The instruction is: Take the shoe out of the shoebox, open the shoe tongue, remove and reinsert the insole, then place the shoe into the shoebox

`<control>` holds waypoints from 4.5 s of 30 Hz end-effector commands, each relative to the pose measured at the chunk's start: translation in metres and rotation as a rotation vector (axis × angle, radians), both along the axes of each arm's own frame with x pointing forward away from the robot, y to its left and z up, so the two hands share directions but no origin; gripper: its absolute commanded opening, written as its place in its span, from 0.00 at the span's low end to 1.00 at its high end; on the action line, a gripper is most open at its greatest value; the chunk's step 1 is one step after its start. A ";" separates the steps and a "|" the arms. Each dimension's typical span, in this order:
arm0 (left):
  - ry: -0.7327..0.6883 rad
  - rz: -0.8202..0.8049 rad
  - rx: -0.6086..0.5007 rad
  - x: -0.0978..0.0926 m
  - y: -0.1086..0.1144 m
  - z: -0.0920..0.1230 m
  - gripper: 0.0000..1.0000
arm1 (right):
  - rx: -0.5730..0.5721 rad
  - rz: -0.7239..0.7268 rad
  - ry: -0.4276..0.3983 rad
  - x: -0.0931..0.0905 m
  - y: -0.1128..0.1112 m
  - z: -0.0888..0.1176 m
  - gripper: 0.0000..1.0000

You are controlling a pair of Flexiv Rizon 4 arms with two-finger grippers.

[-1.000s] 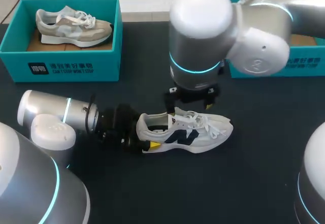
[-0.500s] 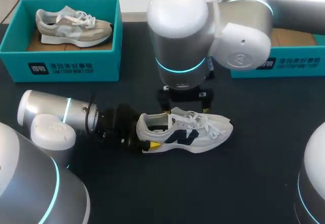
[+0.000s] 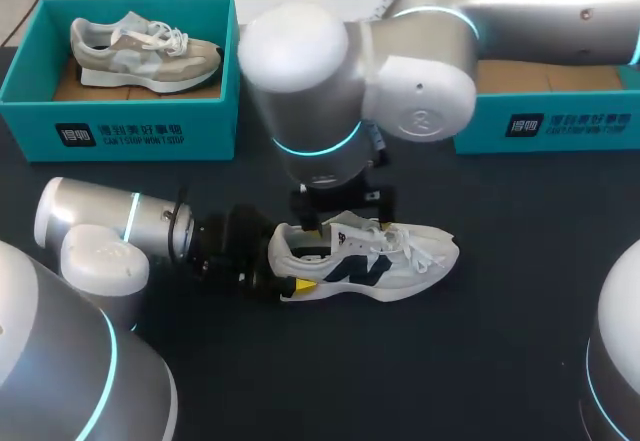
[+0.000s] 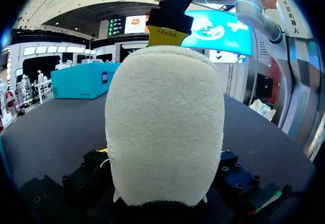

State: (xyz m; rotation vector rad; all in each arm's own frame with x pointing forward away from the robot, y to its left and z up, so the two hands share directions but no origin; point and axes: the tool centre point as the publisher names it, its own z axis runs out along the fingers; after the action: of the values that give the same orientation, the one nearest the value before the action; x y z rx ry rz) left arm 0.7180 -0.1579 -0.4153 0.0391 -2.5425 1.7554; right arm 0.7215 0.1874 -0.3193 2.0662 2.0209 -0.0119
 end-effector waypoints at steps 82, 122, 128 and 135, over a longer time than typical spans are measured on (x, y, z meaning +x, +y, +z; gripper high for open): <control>0.002 -0.001 0.002 0.000 0.001 -0.005 0.00 | -0.210 -0.143 -0.079 0.034 -0.134 -0.014 1.00; 0.002 -0.001 0.002 0.000 0.001 -0.005 0.00 | -0.289 1.243 -0.007 0.002 0.011 0.099 1.00; 0.002 -0.001 0.002 0.000 0.001 -0.005 0.00 | -0.289 1.243 -0.007 0.002 0.011 0.099 1.00; 0.002 -0.001 0.002 0.000 0.001 -0.005 0.00 | -0.289 1.243 -0.007 0.002 0.011 0.099 1.00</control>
State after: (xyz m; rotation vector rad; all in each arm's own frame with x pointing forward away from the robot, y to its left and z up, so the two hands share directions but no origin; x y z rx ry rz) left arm 0.7184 -0.1579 -0.4154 0.0393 -2.5422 1.7540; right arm 0.7230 0.1945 -0.2196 0.4167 2.7024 -0.0502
